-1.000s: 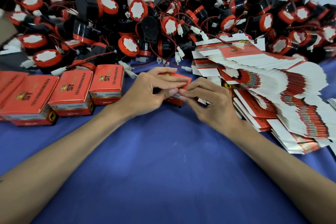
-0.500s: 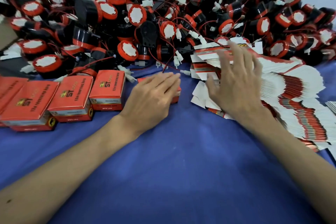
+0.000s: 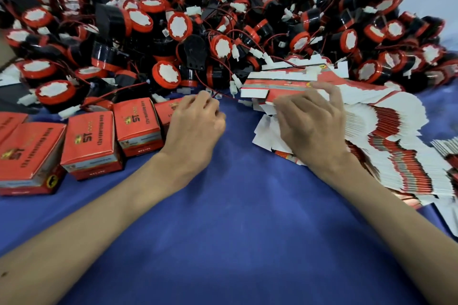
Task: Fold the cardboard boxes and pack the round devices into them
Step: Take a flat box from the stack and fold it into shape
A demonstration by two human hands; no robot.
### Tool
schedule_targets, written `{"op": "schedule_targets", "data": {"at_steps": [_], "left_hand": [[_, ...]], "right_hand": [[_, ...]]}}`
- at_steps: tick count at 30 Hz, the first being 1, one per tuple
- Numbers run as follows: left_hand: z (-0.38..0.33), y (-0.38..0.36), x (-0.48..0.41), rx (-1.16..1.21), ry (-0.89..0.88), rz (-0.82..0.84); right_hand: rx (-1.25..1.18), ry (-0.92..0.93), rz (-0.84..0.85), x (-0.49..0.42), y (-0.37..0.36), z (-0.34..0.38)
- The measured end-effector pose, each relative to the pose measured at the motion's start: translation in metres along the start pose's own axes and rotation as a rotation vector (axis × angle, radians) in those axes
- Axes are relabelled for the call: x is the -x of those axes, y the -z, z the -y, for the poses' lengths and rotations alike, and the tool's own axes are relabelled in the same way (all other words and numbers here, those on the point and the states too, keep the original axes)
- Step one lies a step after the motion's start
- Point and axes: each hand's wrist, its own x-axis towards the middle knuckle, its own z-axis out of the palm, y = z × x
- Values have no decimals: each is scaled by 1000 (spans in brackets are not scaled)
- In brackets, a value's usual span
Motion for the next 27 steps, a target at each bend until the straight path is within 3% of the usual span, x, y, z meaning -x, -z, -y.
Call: {"op": "schedule_targets", "data": {"at_steps": [3, 6, 8, 11, 13, 17, 19, 21, 23, 25, 27], "left_hand": [[-15, 6, 4, 718, 83, -103], [-30, 9, 10, 1480, 362, 22], [-29, 5, 8, 1807, 531, 51], [-22, -2, 3, 1858, 684, 12], [-23, -3, 4, 1813, 677, -30], [-22, -8, 3, 1730, 767, -210], [-19, -7, 2, 1798, 825, -158], [-20, -7, 3, 1778, 847, -111], [-21, -6, 3, 1663, 867, -210], [-21, -6, 3, 1609, 807, -311], [-22, -4, 5, 1624, 639, -273]], "right_hand": [[-221, 79, -179, -3, 2, 21], [-510, 35, -245, -5, 7, 40], [-733, -97, -256, -5, 14, 55], [-880, -523, -169, -9, 26, 71], [-914, -792, -114, -13, 29, 69], [-921, -1107, -71, -15, 22, 35], [-818, -1090, 53, -10, 19, 28], [-576, -936, 212, -1, 15, 33], [-372, -758, 275, 5, 14, 44], [-493, -649, 295, 9, 16, 57], [-805, -658, 417, 8, 21, 69]]}}
